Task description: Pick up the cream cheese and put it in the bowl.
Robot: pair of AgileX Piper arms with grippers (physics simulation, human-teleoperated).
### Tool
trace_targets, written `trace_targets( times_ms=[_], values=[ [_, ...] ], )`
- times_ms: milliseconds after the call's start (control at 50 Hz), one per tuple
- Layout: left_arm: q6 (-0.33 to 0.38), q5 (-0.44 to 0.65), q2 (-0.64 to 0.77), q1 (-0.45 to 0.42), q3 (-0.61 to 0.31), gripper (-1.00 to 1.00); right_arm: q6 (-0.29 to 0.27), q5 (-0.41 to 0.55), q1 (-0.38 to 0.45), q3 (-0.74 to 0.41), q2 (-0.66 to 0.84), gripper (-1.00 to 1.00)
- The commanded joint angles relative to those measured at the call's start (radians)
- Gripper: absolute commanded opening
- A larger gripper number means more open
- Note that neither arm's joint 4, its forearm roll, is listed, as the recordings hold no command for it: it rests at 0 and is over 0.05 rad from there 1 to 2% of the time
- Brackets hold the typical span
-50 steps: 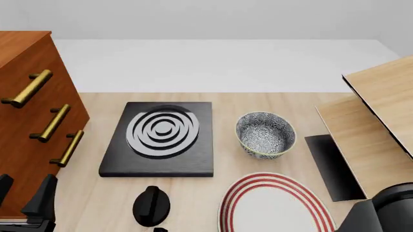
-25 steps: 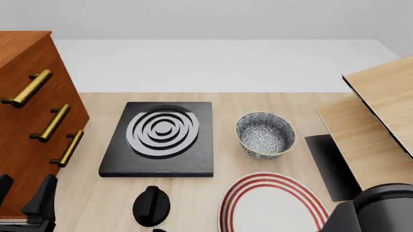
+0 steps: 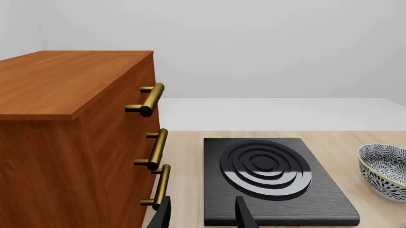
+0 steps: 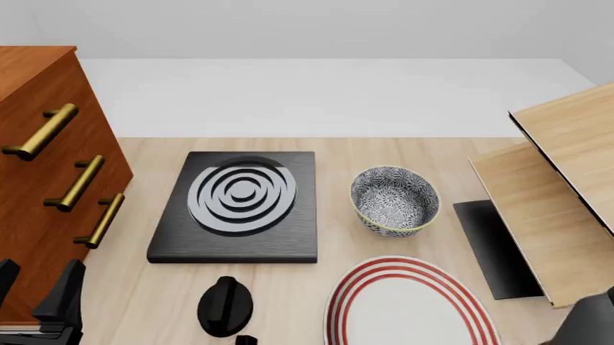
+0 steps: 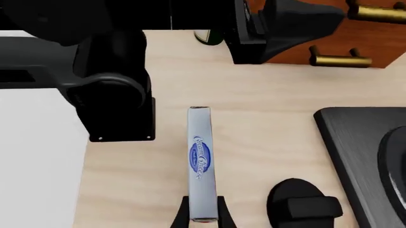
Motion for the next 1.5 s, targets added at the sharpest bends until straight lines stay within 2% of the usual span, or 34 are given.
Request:
trace_targets(
  times_ms=[20,220,480,580,800,880,900,1020,1160,1300,1500],
  values=[
    [0.000,0.000,0.000,0.000,0.000,1.00,-0.003,0.020,0.003,0.060,-0.129,-1.00],
    [0.000,0.000,0.000,0.000,0.000,1.00,-0.005,0.017,-0.010,0.130,-0.210,-1.00],
    [0.000,0.000,0.000,0.000,0.000,1.00,-0.010,0.082,-0.052,0.207,-0.359,-1.00],
    [0.000,0.000,0.000,0.000,0.000,1.00,-0.011,0.155,-0.113,0.262,-0.508,-1.00],
    [0.000,0.000,0.000,0.000,0.000,1.00,-0.041,0.288,-0.224,0.326,-0.703,-1.00],
    [0.000,0.000,0.000,0.000,0.000,1.00,-0.030,0.326,-0.249,0.334,-0.754,-1.00],
    [0.000,0.000,0.000,0.000,0.000,1.00,-0.044,0.341,-0.269,0.341,-0.775,-1.00],
    [0.000,0.000,0.000,0.000,0.000,1.00,-0.035,0.418,-0.328,0.344,-0.869,-1.00],
    [0.000,0.000,0.000,0.000,0.000,1.00,-0.055,0.480,-0.399,0.340,-0.935,-1.00],
    [0.000,0.000,0.000,0.000,0.000,1.00,-0.078,0.581,-0.483,0.306,-1.010,-1.00],
    [0.000,0.000,0.000,0.000,0.000,1.00,-0.081,0.685,-0.559,0.232,-1.008,-1.00]
  ],
)
